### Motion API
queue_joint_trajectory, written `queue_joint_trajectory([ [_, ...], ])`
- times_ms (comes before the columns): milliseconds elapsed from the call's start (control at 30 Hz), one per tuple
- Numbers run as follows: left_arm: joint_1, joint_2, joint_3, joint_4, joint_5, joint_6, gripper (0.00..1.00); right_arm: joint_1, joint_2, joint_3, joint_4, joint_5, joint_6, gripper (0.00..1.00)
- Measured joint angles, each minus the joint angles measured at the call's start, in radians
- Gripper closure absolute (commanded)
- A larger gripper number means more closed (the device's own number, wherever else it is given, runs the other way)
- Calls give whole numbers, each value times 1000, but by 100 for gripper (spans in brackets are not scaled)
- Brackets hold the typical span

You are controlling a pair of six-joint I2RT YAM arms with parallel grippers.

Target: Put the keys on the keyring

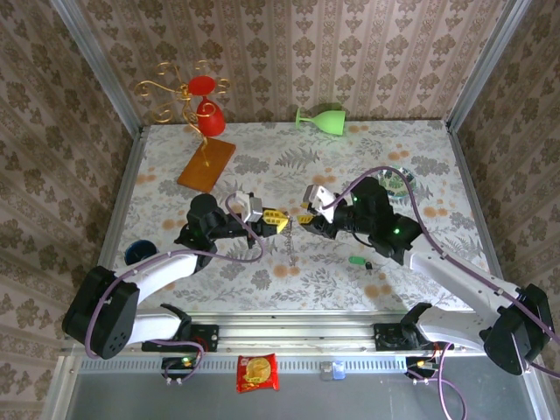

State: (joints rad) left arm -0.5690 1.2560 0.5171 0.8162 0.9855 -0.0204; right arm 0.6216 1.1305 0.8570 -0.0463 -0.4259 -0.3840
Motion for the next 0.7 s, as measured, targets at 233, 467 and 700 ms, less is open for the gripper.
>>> queue_joint_trajectory([
  [233, 0, 0, 0, 0, 42, 29, 100, 0, 45, 0, 48, -151, 98, 67],
  [467, 0, 0, 0, 4, 62, 33, 100, 0, 67, 0, 58, -190, 121, 75],
  [700, 1, 2, 0, 4, 59, 33, 92, -3, 78, 13, 42, -232, 98, 100],
])
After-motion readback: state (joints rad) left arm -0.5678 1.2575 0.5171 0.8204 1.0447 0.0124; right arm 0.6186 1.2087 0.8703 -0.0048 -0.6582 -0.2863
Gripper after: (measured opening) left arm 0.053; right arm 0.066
